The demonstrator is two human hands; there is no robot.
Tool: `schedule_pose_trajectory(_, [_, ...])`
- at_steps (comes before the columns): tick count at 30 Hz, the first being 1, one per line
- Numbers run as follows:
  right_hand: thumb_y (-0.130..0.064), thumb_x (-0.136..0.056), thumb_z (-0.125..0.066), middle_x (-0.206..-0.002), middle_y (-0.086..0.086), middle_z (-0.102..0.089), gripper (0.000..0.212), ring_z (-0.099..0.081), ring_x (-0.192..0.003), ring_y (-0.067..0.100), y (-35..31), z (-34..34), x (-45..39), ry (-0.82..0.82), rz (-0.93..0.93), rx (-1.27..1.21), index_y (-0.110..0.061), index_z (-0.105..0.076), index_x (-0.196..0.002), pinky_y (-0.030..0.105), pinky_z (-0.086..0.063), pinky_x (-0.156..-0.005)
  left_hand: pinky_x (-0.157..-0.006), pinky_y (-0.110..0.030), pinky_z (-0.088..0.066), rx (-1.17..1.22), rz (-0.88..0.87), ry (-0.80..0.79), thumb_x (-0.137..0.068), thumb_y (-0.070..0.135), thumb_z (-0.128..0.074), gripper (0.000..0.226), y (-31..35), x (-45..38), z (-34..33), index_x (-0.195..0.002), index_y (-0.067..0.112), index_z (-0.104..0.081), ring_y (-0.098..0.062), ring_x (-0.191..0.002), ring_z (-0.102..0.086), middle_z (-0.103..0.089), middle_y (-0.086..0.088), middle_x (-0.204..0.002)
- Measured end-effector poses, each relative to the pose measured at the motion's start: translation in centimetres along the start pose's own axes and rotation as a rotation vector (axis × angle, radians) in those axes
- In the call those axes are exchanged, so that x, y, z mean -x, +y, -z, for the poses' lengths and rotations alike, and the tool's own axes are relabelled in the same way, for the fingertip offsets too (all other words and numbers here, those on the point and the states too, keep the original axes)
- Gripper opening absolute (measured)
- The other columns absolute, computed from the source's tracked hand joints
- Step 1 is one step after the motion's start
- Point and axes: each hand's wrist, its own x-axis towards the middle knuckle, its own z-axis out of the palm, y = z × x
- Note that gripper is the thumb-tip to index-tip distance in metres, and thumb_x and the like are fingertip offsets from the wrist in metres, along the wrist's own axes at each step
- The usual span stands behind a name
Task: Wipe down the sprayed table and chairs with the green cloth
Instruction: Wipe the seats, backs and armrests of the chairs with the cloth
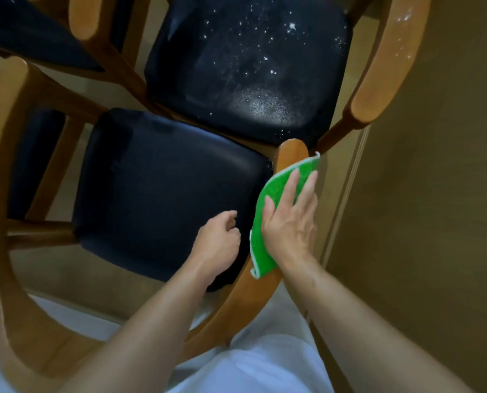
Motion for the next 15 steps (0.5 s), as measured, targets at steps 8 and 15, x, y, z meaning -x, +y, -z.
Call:
schedule_pose_trajectory(8, [-0.042,-0.096,-0.04,-0.159,0.024,-0.005,0.074,-0.022,-0.138,0.05,-0.6,-0.1,3.4,-0.118,0.032,0.047,-0.006,-0.008,-0.153,0.057,-0.048,-0.09,-0.083,-0.015,-0.039,-0.043,0.003,-0.068,-0.097,0.021,-0.045,0.037,-3.9,1.8,0.9,-0.131,0.029,-0.055,-0.004,-0.111,-0.055,-0.062,0.009,-0.126])
schedule_pose_trajectory(15, [-0.035,-0.093,-0.044,-0.139,0.015,-0.042,0.053,-0.048,-0.114,0.04,-3.9,2.2,-11.4,0.026,-0.088,-0.001,-0.013,-0.037,-0.141,0.046,-0.043,-0.086,-0.07,-0.017,-0.043,-0.047,0.092,0.029,-0.097,0.027,-0.048,0.027,-8.1,2.1,5.0,-0.12,0.032,-0.06,-0.003,-0.097,-0.058,-0.064,0.012,-0.108])
